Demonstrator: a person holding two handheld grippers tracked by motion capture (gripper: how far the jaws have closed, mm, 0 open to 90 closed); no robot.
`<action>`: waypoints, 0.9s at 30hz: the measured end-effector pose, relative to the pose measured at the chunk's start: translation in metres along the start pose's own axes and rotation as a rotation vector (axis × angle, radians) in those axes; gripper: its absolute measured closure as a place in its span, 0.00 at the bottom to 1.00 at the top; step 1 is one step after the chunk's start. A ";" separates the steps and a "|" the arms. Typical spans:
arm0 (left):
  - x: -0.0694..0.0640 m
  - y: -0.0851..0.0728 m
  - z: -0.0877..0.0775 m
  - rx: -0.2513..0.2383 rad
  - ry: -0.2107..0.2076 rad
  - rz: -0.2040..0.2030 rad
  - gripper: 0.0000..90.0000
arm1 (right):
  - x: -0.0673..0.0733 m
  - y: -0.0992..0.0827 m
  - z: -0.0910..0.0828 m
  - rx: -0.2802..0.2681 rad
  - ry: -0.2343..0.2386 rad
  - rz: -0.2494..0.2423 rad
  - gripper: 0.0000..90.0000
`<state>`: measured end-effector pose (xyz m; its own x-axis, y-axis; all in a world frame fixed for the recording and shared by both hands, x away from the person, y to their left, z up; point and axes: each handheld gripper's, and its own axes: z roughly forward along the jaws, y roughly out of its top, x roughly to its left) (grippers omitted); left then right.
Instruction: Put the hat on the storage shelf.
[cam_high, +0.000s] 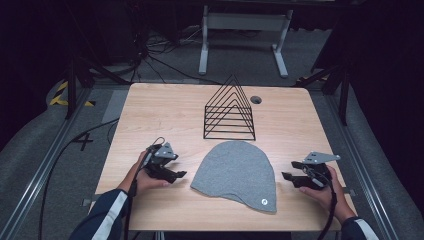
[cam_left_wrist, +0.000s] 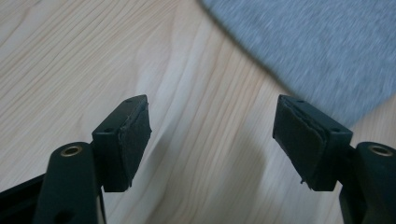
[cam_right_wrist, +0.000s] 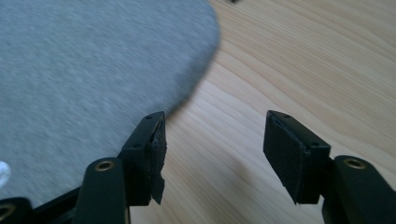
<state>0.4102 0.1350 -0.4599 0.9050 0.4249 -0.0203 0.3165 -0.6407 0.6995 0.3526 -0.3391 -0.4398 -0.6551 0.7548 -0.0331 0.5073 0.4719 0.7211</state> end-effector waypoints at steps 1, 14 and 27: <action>-0.002 0.007 0.005 -0.003 -0.018 0.017 0.32 | 0.007 0.004 0.003 -0.001 0.006 -0.021 0.49; -0.031 0.017 0.027 0.039 -0.100 0.096 0.52 | 0.052 0.002 0.022 0.051 0.123 -0.150 0.75; -0.063 0.007 0.009 0.049 -0.116 0.078 0.46 | 0.056 0.006 0.020 0.071 0.106 -0.175 0.56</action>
<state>0.3577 0.0982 -0.4606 0.9533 0.2977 -0.0513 0.2547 -0.7008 0.6664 0.3303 -0.2850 -0.4510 -0.7897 0.6085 -0.0779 0.4163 0.6249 0.6604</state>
